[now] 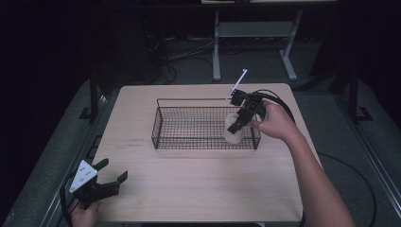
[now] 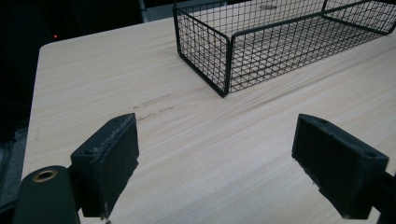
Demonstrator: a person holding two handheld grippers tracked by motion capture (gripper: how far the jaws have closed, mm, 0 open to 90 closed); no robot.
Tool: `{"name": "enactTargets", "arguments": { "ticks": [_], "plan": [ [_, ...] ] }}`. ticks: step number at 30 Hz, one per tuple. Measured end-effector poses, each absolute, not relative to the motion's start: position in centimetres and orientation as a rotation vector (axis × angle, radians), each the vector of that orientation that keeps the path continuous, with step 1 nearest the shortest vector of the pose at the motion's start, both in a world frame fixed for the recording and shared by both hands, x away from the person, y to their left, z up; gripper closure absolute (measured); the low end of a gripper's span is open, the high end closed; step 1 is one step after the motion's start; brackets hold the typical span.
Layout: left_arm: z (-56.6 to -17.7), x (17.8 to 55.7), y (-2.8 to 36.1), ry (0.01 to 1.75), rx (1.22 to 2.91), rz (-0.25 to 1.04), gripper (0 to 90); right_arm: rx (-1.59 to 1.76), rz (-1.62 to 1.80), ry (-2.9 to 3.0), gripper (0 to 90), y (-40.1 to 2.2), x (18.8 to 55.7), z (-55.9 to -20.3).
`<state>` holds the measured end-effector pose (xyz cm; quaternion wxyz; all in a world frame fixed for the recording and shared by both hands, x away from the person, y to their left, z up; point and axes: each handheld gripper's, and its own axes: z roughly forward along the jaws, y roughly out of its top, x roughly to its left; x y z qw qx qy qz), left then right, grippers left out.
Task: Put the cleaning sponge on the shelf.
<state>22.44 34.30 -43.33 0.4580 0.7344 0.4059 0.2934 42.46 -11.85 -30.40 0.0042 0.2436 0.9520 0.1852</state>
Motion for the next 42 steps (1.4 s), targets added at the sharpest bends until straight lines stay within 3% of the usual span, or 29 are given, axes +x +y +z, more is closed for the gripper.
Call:
{"name": "enactTargets", "arguments": {
  "ticks": [18,42],
  "plan": [
    [-43.4,22.5,34.4,1.003,1.81,0.72,13.9,0.84,0.565,2.948,28.2,-11.1,45.6,-30.3],
    [-43.3,22.5,34.3,0.996,1.811,0.723,13.9,0.942,0.54,2.924,28.2,-11.2,47.4,-33.7]
  ]
}}
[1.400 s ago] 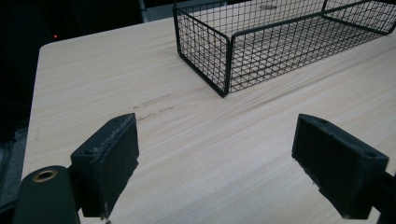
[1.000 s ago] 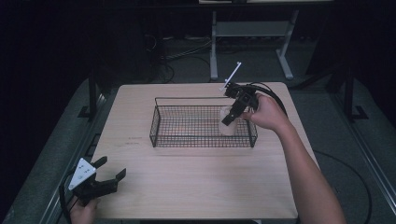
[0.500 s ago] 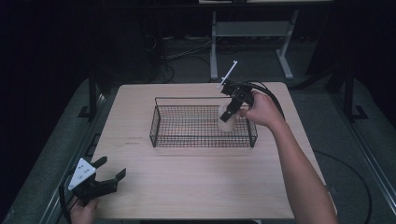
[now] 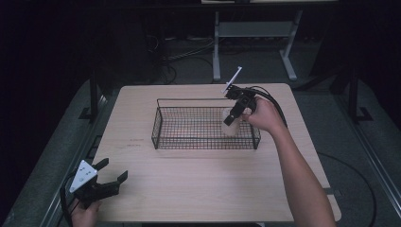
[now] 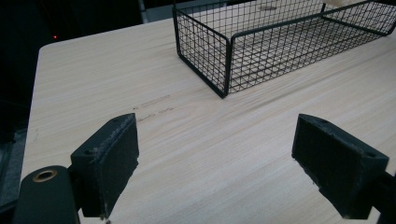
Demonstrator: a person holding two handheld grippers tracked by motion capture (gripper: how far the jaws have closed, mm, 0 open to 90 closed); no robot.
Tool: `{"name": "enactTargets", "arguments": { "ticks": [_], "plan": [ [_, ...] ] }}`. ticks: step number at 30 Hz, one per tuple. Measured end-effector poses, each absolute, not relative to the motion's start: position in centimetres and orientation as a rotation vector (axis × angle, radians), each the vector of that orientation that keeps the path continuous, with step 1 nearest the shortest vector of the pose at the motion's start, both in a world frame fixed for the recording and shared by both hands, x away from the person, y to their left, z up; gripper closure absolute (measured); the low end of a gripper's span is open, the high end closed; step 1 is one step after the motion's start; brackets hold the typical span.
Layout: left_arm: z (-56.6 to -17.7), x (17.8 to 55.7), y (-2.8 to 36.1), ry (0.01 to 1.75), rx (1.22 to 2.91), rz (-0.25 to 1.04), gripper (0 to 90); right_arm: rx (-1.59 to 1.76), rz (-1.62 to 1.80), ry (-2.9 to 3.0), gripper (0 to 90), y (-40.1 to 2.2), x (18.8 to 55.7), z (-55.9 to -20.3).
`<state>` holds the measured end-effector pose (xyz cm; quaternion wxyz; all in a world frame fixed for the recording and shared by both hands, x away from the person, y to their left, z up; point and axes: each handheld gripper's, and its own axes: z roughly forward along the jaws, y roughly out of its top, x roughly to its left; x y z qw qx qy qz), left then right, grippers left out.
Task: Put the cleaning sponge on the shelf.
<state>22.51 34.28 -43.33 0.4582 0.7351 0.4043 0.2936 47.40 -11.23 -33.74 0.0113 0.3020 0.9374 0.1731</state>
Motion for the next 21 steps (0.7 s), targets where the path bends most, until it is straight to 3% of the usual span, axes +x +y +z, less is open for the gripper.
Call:
{"name": "enactTargets", "arguments": {
  "ticks": [21],
  "plan": [
    [-43.3,22.5,34.2,0.991,1.815,0.719,13.9,1.011,0.495,2.931,28.1,-10.7,48.3,-36.9]
  ]
}}
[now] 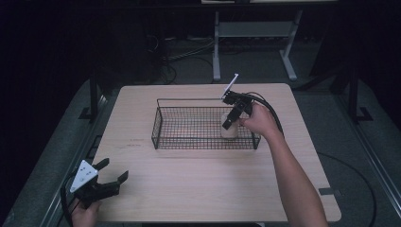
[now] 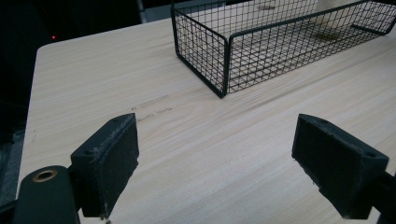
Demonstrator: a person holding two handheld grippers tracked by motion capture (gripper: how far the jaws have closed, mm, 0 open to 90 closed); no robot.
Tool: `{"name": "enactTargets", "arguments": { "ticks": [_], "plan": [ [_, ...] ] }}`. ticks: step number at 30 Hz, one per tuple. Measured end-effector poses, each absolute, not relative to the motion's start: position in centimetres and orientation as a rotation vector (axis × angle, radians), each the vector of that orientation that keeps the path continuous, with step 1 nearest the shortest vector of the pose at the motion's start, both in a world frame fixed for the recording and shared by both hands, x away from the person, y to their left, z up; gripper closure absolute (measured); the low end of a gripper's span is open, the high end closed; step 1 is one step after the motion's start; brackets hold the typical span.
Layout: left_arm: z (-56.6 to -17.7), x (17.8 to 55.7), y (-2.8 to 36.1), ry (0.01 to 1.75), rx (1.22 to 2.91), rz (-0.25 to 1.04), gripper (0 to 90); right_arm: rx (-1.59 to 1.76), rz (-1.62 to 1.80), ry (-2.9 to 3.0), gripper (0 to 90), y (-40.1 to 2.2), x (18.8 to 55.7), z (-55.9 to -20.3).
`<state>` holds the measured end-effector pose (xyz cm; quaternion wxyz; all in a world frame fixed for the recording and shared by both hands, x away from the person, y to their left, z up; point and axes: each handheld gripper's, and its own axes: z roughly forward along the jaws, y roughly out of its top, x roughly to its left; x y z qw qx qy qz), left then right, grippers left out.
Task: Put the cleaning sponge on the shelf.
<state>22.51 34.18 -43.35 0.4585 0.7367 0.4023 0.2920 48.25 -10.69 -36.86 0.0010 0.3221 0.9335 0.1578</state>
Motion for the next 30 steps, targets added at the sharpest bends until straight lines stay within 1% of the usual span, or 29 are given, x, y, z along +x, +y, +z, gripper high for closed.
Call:
{"name": "enactTargets", "arguments": {
  "ticks": [5,15,18,30],
  "plan": [
    [-43.3,22.5,34.1,0.99,1.815,0.718,13.9,1.018,0.455,2.942,28.1,-10.6,48.2,-37.9],
    [-43.3,22.5,34.1,0.986,1.815,0.718,14.0,1.043,0.479,2.921,28.1,-10.7,48.2,-38.5],
    [-43.3,22.5,34.1,0.983,1.814,0.721,13.9,1.056,0.481,2.921,28.0,-10.8,48.1,-39.2],
    [-43.3,22.5,34.1,0.983,1.818,0.721,13.9,1.063,0.48,2.904,27.5,-11.1,48.1,-39.2]
  ]
}}
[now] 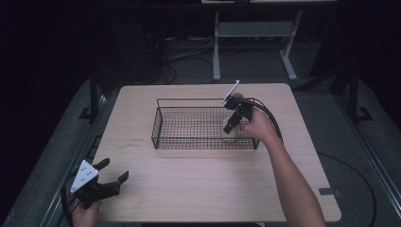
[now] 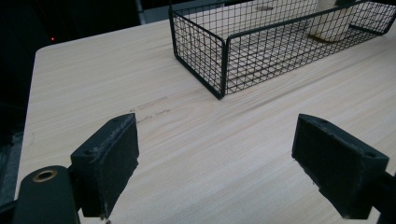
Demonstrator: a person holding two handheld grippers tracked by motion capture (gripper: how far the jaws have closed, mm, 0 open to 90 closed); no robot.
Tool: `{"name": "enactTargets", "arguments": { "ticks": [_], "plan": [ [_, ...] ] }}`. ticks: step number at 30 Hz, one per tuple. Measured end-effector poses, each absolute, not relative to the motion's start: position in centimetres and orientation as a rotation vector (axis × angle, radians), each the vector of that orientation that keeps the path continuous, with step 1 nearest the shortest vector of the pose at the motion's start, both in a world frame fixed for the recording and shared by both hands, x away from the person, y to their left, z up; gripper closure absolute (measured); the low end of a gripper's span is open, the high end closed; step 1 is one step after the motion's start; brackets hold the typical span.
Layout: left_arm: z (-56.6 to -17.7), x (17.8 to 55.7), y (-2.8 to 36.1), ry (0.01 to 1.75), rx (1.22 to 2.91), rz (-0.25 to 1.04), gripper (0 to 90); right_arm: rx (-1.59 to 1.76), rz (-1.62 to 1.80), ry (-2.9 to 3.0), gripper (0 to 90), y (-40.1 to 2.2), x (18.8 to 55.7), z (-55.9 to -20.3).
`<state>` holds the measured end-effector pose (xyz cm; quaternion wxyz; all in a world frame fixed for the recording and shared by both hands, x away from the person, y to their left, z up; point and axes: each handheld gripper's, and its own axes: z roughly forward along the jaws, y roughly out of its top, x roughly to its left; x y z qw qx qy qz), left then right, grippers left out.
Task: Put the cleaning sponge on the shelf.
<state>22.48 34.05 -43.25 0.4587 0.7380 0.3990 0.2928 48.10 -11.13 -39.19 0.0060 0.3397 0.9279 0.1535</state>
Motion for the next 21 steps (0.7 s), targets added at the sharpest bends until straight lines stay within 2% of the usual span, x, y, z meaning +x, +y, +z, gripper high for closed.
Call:
{"name": "enactTargets", "arguments": {
  "ticks": [21],
  "plan": [
    [-43.42,22.7,34.01,0.994,1.821,0.716,14.0,1.062,0.543,2.894,21.4,-11.69,47.68,-38.31]
  ]
}}
